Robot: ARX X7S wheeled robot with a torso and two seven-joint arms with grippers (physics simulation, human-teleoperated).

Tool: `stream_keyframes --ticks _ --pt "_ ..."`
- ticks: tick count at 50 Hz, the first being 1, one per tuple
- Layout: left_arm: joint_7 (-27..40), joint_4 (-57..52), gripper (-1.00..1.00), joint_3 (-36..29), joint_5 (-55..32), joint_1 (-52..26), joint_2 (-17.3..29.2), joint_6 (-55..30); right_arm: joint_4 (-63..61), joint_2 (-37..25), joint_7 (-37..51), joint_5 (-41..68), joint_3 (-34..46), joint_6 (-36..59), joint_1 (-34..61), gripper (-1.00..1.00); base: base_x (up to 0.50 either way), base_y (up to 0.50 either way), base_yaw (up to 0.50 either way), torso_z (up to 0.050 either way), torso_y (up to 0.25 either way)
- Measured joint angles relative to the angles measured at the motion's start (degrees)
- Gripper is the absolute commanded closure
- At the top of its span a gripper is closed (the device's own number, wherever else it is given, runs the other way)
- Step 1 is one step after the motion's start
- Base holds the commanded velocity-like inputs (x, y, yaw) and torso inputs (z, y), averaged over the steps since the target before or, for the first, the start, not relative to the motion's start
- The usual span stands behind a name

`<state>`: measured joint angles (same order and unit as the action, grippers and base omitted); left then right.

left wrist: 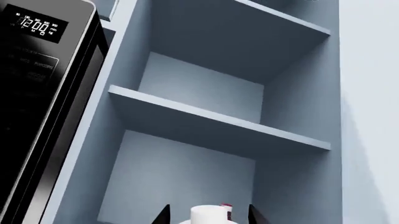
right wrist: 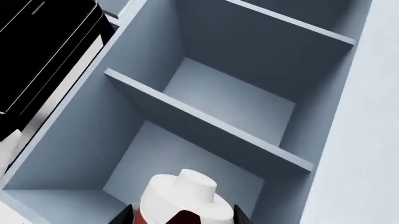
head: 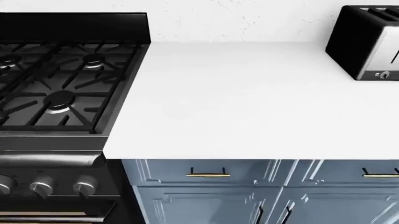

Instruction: Pick and place the shaker into the drawer. Then close the cabinet.

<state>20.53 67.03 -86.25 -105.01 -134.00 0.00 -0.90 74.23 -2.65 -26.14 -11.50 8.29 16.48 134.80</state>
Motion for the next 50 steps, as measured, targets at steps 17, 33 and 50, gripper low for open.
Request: stream_keyframes --ticks 17,33,50 --pt "-0.5 0.3 1.00 -5.4 -3.8 1.7 0.0 1.8 0.6 -0.8 1.1 7.8 7.1 0.5 -0.5 1.00 -0.44 0.00 0.00 0.000 0.000" --pt "11.0 -31.3 1.00 -8.9 2.8 13.5 15.7 12.1 -38.3 -4.9 4.1 13.7 4.7 26.7 -24.0 1.00 0.00 0.00 0.00 0.000 0.000" --pt "26.6 -68.6 1.00 -14.4 12.5 28.2 35.9 23.1 -90.2 -4.9 10.3 17.4 -4.1 55.0 -53.1 1.00 0.00 0.00 0.00 0.000 0.000"
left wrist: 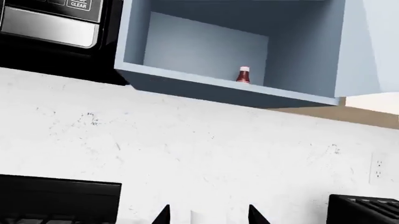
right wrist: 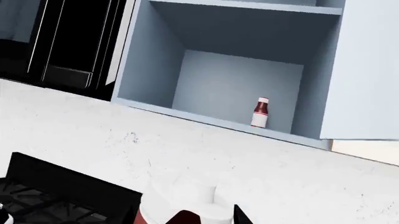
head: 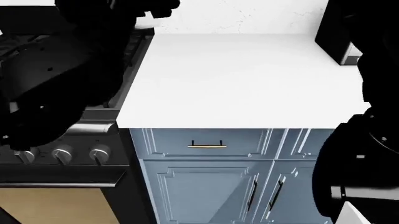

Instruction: Pick and place the shaker into the drawer. Then close the cabinet.

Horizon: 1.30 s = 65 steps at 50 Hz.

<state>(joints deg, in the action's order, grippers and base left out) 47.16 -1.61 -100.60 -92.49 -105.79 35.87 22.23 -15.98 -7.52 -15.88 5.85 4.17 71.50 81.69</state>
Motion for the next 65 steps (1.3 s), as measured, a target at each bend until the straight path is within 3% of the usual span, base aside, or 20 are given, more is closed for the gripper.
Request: stream_keyframes --ticks 12,24,65 --pt "4.8 -7.8 1.00 -2.3 4.7 6.1 6.0 3.3 -15.9 0.6 2.1 1.1 -3.4 7.8 -11.0 1.00 0.00 -0.10 0.00 0.001 0.000" --pt "6.2 -10.3 1.00 -3.4 7.0 9.5 7.3 4.6 -22.9 1.0 3.3 1.4 -5.5 12.2 -15.1 1.00 0.00 -0.50 0.00 0.000 0.000" --pt "6.6 -12.0 1.00 -3.8 10.2 15.4 7.2 6.5 -25.8 2.1 5.3 3.2 -7.9 14.5 -17.2 1.00 -0.08 -0.50 0.00 0.000 0.000"
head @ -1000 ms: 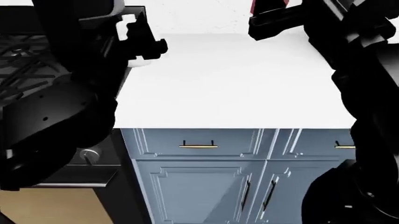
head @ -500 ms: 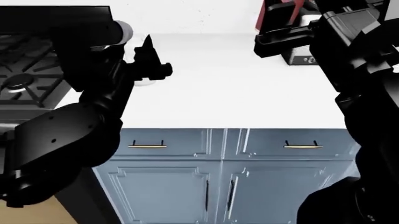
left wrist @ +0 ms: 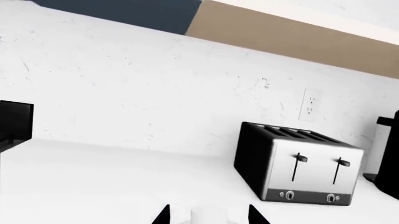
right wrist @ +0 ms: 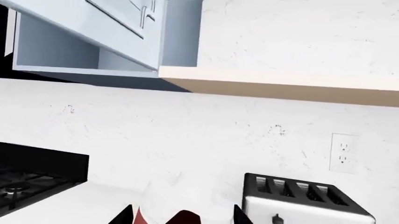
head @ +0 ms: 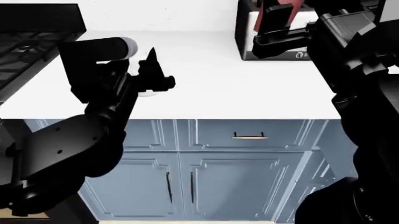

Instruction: Pick and place the shaker into the drawer. Then close the cabinet.

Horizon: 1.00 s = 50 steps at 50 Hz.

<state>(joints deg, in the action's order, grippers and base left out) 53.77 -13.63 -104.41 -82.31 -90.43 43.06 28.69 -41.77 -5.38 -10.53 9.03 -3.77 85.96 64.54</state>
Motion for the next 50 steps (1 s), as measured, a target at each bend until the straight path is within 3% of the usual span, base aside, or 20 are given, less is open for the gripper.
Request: stream_keyframes --ticks 35,50 --pt "-0.6 0.2 1.00 0.5 1.1 1.7 -0.8 -0.5 2.2 -0.5 1.1 1.9 0.2 -0.9 0.1 1.00 -0.16 -0.50 0.00 0.000 0.000" --pt "-0.8 0.4 1.00 0.6 1.7 2.8 -0.8 -0.5 2.8 -0.6 1.5 2.8 0.1 -1.6 -0.5 1.00 0.00 -0.50 0.00 0.001 0.000"
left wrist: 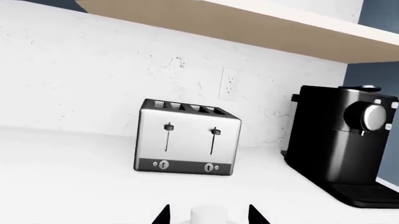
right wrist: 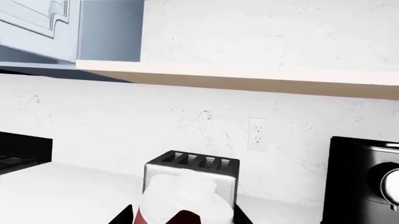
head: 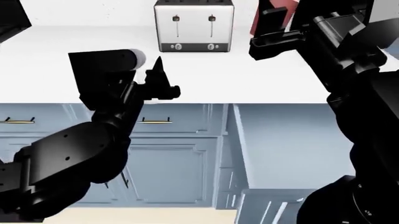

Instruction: Pick and place the shaker into the drawer. Then close the cabinet.

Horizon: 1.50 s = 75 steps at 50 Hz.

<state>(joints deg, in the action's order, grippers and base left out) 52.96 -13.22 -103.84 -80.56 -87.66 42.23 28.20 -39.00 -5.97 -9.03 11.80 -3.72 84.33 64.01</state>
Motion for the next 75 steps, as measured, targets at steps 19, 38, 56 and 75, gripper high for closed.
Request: stream_keyframes --ticks 19,38,56,75 --pt "0.1 0.3 1.00 0.1 0.8 1.2 -0.2 -0.2 0.1 -0.1 0.6 1.0 -0.6 -0.9 -1.4 1.00 0.00 -0.50 0.00 0.000 0.001" --pt "0.1 0.1 1.00 0.4 1.3 2.0 -0.2 -0.4 0.1 -0.1 1.3 2.0 -0.9 -1.5 -2.3 1.00 0.01 -0.50 0.00 0.000 0.000" --pt "0.1 -0.3 1.00 0.7 1.8 2.5 -0.1 -0.7 0.0 -0.5 1.8 3.0 -0.8 -1.6 -2.7 1.00 0.25 -0.42 0.00 0.000 0.001" --pt "-6.4 2.0 1.00 -1.9 0.6 -1.5 -1.5 -8.9 1.8 -5.3 10.9 16.5 2.8 3.1 -0.1 1.00 0.00 0.00 0.00 0.000 0.001"
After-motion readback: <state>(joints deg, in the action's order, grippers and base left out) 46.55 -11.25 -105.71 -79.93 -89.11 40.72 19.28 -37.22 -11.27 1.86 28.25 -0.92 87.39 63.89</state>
